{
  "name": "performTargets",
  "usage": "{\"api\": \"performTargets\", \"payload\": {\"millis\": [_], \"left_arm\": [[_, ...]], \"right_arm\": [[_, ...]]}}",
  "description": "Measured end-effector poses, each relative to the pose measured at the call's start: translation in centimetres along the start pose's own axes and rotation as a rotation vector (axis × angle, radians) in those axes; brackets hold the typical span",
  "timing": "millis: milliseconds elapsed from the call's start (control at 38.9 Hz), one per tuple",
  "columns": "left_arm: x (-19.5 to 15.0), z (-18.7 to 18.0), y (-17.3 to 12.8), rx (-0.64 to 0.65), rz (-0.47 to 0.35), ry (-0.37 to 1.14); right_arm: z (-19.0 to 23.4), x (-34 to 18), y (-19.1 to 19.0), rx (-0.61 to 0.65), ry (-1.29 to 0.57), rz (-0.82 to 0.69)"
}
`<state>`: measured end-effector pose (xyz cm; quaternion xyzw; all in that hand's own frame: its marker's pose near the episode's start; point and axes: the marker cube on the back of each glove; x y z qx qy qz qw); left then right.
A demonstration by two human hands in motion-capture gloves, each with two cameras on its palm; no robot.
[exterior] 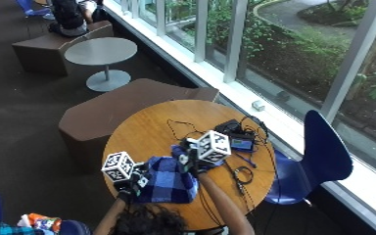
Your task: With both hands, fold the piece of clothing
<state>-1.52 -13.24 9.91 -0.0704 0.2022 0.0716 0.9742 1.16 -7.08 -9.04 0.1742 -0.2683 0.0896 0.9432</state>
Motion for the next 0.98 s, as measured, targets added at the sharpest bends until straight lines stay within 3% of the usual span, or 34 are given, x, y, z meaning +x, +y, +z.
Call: {"api": "performTargets", "payload": {"millis": [154, 308, 385, 462, 565, 642, 796, 976], "left_arm": [[-3.6, -4.1, 2.9, 0.186, -0.08, 0.117], [-6.4, -7.1, 6.5, 0.362, -0.19, 0.229], [-7.9, -7.5, 7.5, 0.431, -0.234, 0.271], [-7.9, -7.9, 8.3, 0.448, -0.242, 0.276], [-7.2, -7.7, 8.4, 0.436, -0.218, 0.22], [-5.8, -7.8, 8.3, 0.43, -0.175, 0.159], [-1.7, -7.5, 7.2, 0.356, -0.088, -0.032], [2.4, -8.0, 6.5, 0.31, -0.043, -0.175]], "right_arm": [[11.2, -7.5, 0.7, -0.238, 0.174, -0.236], [22.4, -10.5, 3.6, -0.412, 0.291, -0.337], [26.0, -11.2, 5.6, -0.499, 0.266, -0.382], [27.5, -10.7, 6.7, -0.606, 0.1, -0.451], [25.7, -8.5, 6.7, -0.676, -0.16, -0.444], [22.5, -6.1, 5.8, -0.621, -0.223, -0.391], [12.9, 0.1, 4.0, -0.411, 0.104, -0.274], [9.1, 3.2, 3.5, -0.325, 0.307, -0.186]]}}
